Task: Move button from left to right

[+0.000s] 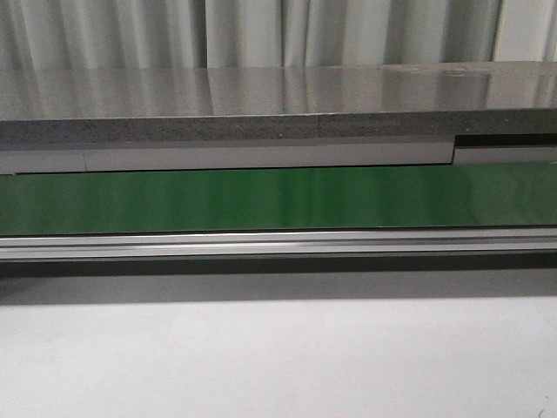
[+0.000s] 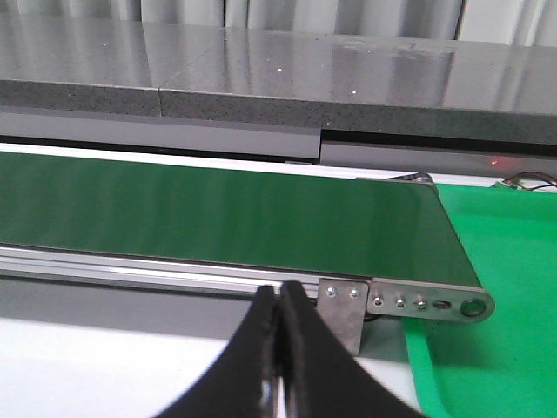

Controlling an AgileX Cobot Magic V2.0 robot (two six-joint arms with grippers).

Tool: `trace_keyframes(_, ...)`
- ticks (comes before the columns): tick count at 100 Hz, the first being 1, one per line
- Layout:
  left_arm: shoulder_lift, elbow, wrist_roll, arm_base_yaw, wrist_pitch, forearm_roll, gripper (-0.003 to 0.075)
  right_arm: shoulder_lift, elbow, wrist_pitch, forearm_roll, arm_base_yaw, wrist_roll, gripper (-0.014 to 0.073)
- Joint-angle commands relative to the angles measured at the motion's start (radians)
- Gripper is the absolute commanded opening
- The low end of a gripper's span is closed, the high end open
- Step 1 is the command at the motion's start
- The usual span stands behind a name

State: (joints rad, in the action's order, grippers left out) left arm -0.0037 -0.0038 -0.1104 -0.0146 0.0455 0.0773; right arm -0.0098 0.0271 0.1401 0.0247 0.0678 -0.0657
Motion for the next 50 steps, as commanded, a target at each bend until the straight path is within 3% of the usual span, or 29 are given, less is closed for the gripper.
trace_keyframes(1,-0.034,0.057,-0.008,-0.007,-0.084,0.001,-0.002,-0.02,-0.014,-0.083,-0.002,-0.007,0.0,-0.0067)
trace_keyframes(50,-0.034,0.047,-0.008,-0.007,-0.112,0.001,-0.002,-0.02,-0.014,-0.083,-0.002,-0.007,0.0,-0.0067)
